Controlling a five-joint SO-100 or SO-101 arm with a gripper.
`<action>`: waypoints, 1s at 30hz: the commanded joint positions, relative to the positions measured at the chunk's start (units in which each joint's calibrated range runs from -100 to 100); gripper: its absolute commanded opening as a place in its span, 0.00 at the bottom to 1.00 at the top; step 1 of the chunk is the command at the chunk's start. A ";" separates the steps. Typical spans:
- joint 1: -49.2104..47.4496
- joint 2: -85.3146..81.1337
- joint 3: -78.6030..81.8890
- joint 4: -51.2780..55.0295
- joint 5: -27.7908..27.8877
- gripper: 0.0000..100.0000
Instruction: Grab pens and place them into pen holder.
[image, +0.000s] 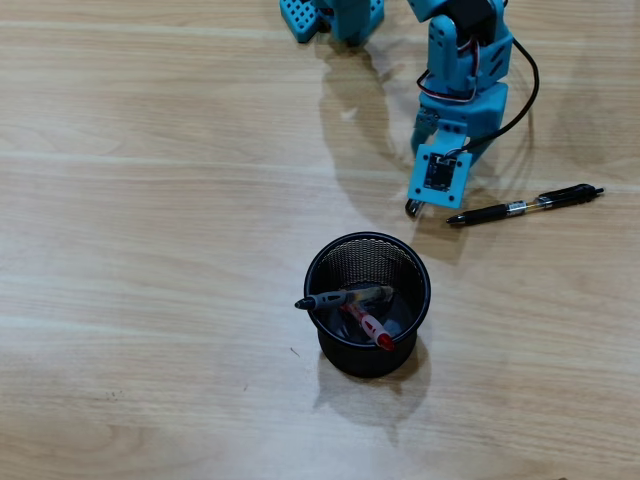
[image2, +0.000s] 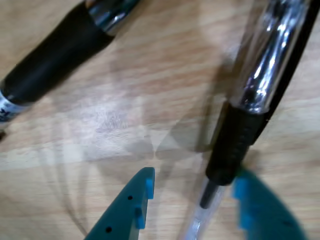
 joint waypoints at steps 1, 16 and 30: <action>-0.39 0.63 0.69 -1.03 -0.32 0.05; 1.25 -2.17 0.78 -0.12 1.72 0.02; 17.99 -29.18 0.14 20.74 13.29 0.02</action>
